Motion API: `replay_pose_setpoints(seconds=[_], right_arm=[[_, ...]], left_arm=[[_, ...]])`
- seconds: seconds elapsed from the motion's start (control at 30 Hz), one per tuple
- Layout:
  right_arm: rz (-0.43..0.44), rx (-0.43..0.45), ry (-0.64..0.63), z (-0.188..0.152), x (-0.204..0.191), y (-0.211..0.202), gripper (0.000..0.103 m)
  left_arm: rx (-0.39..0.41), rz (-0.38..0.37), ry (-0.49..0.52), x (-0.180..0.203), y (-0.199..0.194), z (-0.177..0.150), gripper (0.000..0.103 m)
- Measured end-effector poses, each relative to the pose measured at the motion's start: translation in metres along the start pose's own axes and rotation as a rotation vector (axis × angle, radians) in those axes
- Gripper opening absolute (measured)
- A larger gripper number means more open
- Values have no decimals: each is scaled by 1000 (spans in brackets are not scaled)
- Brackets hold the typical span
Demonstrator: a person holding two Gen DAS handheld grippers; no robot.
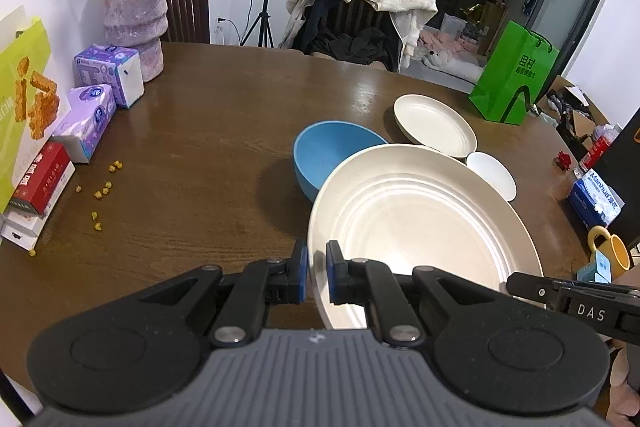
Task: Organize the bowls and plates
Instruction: 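Carry the held plate back over the bowls and lower it onto the first plate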
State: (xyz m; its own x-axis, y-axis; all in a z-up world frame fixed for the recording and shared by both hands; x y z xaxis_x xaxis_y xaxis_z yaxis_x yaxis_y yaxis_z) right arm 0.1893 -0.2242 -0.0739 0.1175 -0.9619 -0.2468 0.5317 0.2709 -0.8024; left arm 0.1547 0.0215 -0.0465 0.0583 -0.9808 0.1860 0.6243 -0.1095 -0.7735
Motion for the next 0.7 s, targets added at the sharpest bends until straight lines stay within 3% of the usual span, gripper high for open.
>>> replay_pose_setpoints(seconds=[0.7], right_arm=[[-79, -23, 63, -37, 42, 3, 14]], left_arm=[[-72, -63, 41, 27, 31, -34, 10]])
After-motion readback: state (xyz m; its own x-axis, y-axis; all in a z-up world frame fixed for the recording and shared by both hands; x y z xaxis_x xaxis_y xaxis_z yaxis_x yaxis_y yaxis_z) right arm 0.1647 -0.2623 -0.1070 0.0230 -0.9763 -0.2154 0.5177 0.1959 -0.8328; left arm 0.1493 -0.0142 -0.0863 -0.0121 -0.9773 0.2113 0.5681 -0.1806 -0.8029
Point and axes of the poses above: each gripper's, at about its wrist camera, not at the fingertips, and y roughly the way its jaws point, x to its right, z to its top, the point moved 3 cm from there along y, roughly the way its jaws point, and after that the axes turned 2 degrees about -x, right-handed, at the moved point
